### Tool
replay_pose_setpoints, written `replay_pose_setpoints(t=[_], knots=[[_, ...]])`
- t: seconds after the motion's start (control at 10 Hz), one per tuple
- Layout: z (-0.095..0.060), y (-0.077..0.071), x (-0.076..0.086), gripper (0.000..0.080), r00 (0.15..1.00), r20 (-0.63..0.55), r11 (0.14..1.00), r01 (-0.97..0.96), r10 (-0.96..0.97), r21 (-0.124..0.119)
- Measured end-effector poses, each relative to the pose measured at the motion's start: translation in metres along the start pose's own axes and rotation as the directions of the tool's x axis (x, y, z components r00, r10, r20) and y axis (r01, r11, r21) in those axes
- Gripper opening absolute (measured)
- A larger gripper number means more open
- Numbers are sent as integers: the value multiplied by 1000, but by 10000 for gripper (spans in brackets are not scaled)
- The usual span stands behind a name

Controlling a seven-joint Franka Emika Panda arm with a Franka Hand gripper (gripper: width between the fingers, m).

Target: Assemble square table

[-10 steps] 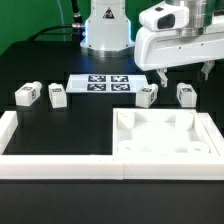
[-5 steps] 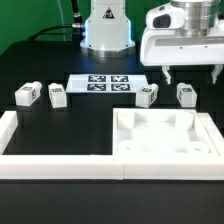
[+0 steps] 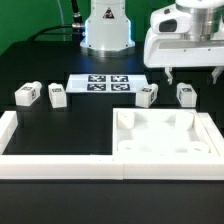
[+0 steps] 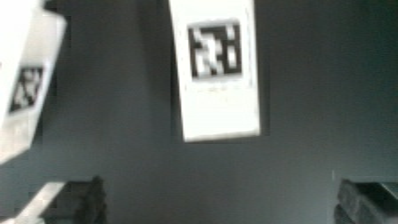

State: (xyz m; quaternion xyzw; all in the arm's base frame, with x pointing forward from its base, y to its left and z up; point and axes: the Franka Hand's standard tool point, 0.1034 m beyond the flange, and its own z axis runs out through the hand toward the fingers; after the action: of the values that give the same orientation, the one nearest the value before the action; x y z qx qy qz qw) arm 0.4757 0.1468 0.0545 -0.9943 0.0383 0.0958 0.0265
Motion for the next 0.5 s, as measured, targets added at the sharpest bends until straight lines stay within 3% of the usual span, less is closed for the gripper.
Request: replay_pose_setpoints(t=[0.1, 0.2, 0.5], knots=[[5, -4, 1, 648, 995, 90, 999, 50, -49, -14], [7, -5, 3, 648, 990, 129, 999, 52, -50, -11], [9, 0, -3, 648, 931, 360, 997, 72, -54, -37]])
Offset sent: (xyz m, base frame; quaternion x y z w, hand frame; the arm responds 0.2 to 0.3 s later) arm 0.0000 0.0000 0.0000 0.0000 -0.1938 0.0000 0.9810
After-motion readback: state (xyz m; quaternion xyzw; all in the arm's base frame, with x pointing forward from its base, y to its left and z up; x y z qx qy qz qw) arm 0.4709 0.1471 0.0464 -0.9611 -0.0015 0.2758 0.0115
